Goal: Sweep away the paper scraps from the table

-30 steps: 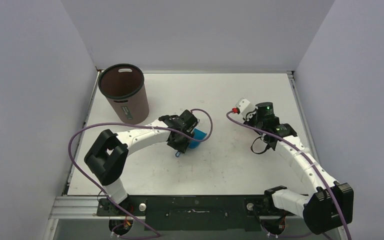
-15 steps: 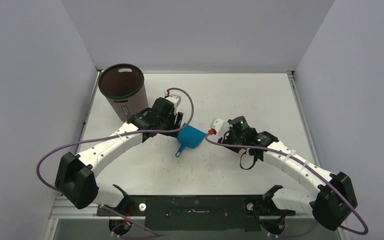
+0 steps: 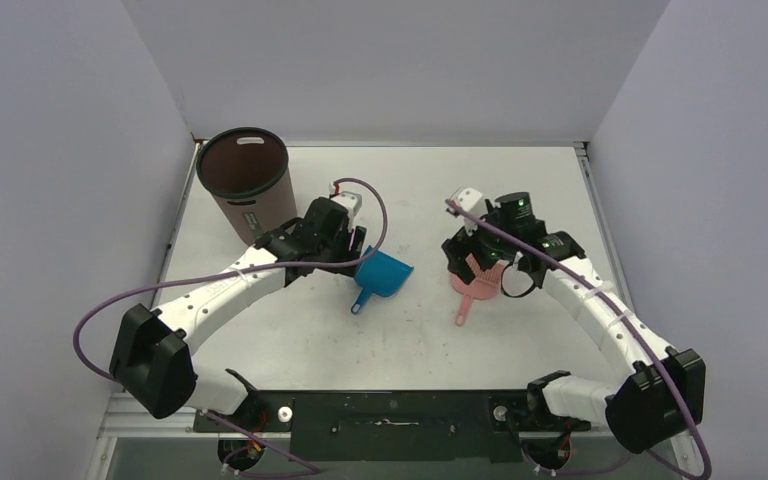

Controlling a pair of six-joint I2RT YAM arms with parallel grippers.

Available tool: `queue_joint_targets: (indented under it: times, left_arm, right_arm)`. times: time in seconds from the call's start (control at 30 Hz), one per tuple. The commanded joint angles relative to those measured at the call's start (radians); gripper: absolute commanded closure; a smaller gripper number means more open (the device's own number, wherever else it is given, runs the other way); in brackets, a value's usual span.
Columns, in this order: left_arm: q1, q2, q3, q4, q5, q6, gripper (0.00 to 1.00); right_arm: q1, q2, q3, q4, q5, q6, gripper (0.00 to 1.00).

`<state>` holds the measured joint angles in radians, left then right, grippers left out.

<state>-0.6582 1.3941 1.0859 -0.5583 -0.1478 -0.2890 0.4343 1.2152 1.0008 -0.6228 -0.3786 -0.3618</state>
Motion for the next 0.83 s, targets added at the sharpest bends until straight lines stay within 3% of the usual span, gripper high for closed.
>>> queue_joint_targets:
  times: [0.0, 0.03, 0.07, 0.1, 0.2, 0.33, 0.57, 0.8]
  left_arm:
    - [0.002, -0.056, -0.005, 0.071, 0.020, -0.006, 0.40]
    - [0.002, -0.068, -0.016, 0.087, 0.019, -0.011, 0.39]
    - [0.001, -0.090, -0.039, 0.119, 0.012, -0.014, 0.27]
    - [-0.004, -0.125, -0.072, 0.191, 0.001, -0.014, 0.01]
    - [-0.022, -0.268, -0.206, 0.385, -0.025, 0.005, 0.04]
    - [-0.034, -0.446, -0.323, 0.539, -0.079, 0.029, 0.04]
    - [-0.034, -0.495, -0.369, 0.584, -0.176, -0.001, 0.04]
    - [-0.034, -0.443, -0.334, 0.521, -0.136, -0.001, 0.04]
  right_arm:
    - [-0.156, -0.048, -0.024, 0.200, -0.123, 0.210, 0.10]
    - [-0.205, -0.045, -0.051, 0.253, -0.156, 0.261, 0.10]
    - [-0.279, -0.035, -0.074, 0.310, -0.190, 0.316, 0.10]
    - [-0.328, -0.022, -0.088, 0.340, -0.213, 0.379, 0.10]
    - [-0.426, 0.031, -0.068, 0.352, -0.329, 0.455, 0.10]
    - [-0.433, -0.012, -0.046, 0.422, -0.108, 0.553, 0.10]
    - [-0.432, -0.142, -0.090, 0.519, 0.055, 0.501, 0.10]
    - [-0.467, -0.173, -0.181, 0.541, 0.011, 0.465, 0.10]
